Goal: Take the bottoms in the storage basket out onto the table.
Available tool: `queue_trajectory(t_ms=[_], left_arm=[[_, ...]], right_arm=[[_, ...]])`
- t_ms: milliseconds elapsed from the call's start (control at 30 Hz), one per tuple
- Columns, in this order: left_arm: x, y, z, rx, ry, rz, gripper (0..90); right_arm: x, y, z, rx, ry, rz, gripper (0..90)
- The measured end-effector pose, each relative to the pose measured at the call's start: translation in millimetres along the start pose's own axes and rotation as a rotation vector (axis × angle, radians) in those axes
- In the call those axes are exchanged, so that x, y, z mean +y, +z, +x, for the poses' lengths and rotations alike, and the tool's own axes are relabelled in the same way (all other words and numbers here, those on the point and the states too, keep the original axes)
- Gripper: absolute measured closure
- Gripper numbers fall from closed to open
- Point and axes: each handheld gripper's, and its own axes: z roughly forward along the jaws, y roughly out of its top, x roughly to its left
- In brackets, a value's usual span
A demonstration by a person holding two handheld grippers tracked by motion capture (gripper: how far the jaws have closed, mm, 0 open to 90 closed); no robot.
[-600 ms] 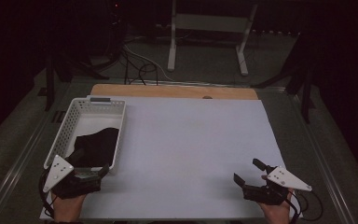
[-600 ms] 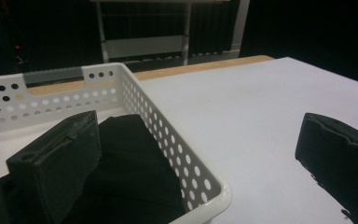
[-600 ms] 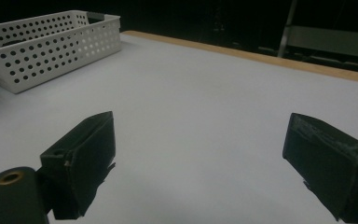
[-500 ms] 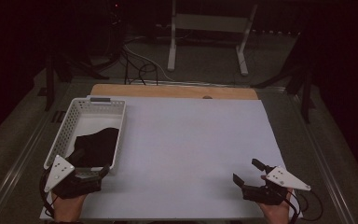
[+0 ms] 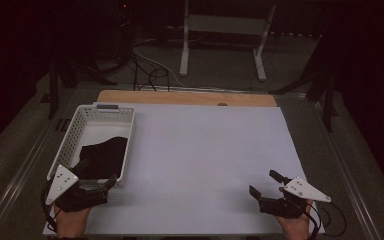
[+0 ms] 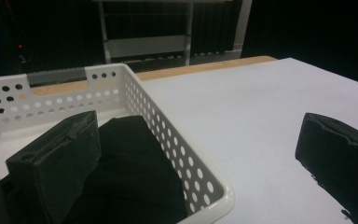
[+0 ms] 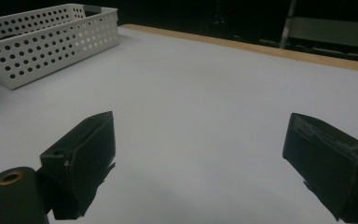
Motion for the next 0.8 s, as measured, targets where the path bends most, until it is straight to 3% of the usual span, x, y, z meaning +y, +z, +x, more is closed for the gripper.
queue_trajectory(t_ms=[333,467,800], left_arm=[[14.4,-2.7,2.9,-0.019,0.011,0.006,1.1],[22.3,-1.5,5.9,-0.037,0.0,0.038,1.2],[45.9,6.1,19.4,-0.033,0.034,0.092,0.6]], right_arm=[[0.1,-1.1,0.3,0.001,0.003,-0.014,9.2],[1.2,1.1,-1.5,0.005,0.004,-0.017,9.2],[4.1,7.5,-4.8,0.021,-0.013,-0.016,9.2]])
